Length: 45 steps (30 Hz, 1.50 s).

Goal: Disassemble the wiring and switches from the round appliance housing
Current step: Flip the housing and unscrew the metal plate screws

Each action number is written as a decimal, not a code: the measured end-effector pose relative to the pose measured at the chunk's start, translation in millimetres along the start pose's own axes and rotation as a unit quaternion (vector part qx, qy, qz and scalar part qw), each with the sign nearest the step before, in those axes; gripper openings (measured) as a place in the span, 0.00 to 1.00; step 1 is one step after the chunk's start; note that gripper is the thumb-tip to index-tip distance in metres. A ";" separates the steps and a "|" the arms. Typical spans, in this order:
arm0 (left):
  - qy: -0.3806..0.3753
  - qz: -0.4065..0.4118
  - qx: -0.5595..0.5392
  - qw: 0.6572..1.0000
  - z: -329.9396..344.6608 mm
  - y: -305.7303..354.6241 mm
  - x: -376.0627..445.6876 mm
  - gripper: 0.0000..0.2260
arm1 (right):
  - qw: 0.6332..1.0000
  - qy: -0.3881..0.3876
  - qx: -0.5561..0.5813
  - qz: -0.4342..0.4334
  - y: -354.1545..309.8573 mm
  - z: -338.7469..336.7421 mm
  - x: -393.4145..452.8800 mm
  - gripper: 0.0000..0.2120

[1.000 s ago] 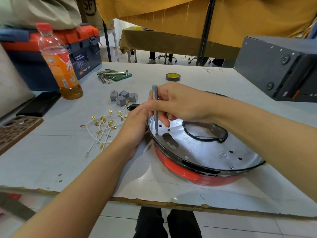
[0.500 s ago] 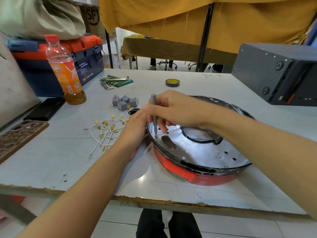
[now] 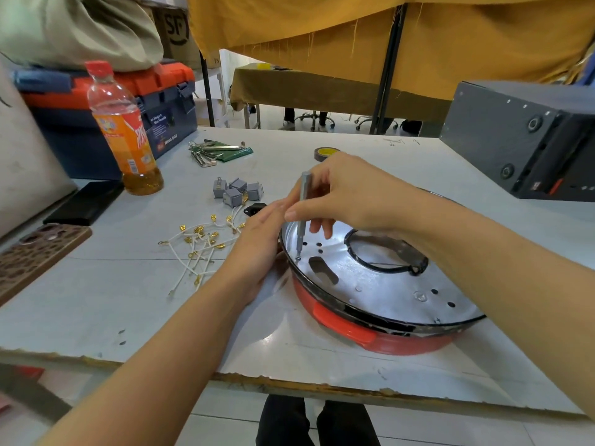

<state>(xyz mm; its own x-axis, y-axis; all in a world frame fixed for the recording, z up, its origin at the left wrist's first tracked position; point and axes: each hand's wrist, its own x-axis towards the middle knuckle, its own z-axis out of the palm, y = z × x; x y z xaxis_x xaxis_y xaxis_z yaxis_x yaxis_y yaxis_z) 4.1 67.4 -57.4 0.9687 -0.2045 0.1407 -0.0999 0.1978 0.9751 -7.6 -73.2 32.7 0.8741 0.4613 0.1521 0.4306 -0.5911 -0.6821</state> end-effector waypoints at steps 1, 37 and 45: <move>0.003 -0.006 -0.013 1.000 0.7 -0.4 0.1 0.11 | 0.999 0.009 0.035 0.002 1.6 0.7 0.0 0.08; 0.012 -0.008 -0.022 1.000 8.0 9.2 -6.3 0.11 | 0.967 -0.152 -0.198 0.044 -29.3 -14.6 9.7 0.04; 0.015 0.000 0.008 1.000 5.9 6.9 -4.6 0.12 | 0.954 -0.167 -0.246 0.043 -29.8 -13.3 18.1 0.13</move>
<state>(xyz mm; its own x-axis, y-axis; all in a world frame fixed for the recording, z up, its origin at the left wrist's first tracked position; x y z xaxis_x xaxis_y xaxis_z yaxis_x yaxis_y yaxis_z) -2.4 64.0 -50.3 0.9751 -0.1752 0.1359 -0.1035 0.1821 0.9778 -1.6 -56.0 65.4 0.8257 0.5342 -0.1812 0.4865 -0.8369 -0.2507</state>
